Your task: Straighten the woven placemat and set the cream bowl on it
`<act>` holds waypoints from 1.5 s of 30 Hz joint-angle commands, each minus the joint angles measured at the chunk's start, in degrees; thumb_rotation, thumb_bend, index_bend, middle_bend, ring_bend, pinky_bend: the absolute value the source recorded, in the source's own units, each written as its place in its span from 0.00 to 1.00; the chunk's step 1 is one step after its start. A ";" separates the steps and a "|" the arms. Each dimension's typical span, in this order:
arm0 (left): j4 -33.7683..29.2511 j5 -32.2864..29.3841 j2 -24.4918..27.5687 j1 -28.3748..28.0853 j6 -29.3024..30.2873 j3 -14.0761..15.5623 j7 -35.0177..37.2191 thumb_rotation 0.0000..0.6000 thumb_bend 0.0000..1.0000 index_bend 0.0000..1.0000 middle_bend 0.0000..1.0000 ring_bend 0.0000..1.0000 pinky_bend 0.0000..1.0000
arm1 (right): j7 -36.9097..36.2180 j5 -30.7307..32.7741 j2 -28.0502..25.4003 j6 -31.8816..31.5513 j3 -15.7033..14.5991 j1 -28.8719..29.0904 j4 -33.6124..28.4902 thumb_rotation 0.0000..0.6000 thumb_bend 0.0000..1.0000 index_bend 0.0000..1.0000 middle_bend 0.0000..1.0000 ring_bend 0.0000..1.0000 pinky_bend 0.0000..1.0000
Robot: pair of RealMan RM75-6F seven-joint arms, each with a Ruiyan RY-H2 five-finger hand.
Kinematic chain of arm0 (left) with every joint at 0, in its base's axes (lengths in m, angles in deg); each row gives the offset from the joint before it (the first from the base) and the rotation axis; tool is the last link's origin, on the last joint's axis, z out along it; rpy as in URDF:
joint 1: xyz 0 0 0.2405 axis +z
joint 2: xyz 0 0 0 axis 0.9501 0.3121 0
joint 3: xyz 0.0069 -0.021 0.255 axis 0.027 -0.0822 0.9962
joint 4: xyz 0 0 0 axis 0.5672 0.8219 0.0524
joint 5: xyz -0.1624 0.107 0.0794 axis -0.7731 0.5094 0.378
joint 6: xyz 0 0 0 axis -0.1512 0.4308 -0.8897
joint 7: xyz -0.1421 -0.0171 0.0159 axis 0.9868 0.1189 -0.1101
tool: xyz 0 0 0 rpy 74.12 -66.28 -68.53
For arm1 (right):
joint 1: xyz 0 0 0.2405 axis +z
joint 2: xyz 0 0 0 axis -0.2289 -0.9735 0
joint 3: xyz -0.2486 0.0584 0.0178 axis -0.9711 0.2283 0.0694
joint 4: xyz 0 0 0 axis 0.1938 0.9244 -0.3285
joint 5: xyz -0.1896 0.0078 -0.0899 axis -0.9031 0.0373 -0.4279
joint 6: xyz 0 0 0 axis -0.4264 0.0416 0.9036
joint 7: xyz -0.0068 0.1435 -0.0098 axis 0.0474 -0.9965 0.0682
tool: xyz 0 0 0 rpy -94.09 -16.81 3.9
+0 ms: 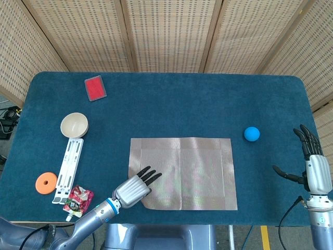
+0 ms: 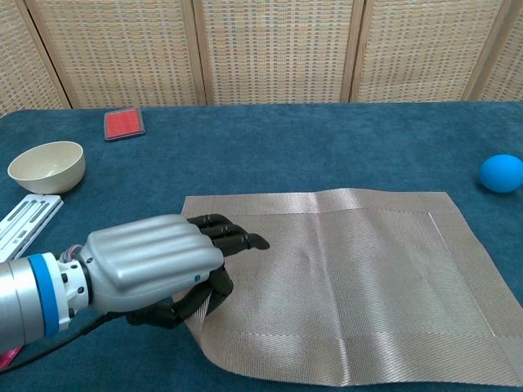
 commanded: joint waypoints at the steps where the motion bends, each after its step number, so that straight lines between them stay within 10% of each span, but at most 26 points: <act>1: -0.11 1.31 -0.03 0.26 -0.50 0.68 0.90 1.00 0.64 0.66 0.00 0.00 0.00 | 0.13 0.20 0.03 0.13 0.03 0.03 0.02 1.00 0.22 0.11 0.00 0.00 0.00; 14: -1.96 5.91 4.42 3.08 0.86 2.99 6.20 1.00 0.10 0.03 0.00 0.00 0.00 | 0.96 -0.26 0.21 0.34 -0.45 0.10 -0.41 1.00 0.22 0.11 0.00 0.00 0.00; 22: 3.14 18.95 11.41 8.00 12.59 5.98 20.71 1.00 0.11 0.04 0.00 0.00 0.00 | 2.85 -1.76 0.13 0.09 -1.63 -0.14 -1.42 1.00 0.22 0.11 0.00 0.00 0.00; 35: 15.69 6.63 19.03 13.82 18.12 -1.72 33.64 1.00 0.12 0.13 0.00 0.00 0.00 | 5.32 -2.40 -0.25 0.80 -2.73 -0.18 -2.62 1.00 0.22 0.11 0.00 0.00 0.00; 45: 36.96 -1.44 12.15 14.05 9.89 -7.22 41.69 1.00 0.16 0.39 0.00 0.00 0.00 | 6.53 -2.82 1.30 0.72 -2.73 0.32 -1.31 1.00 0.22 0.11 0.00 0.00 0.00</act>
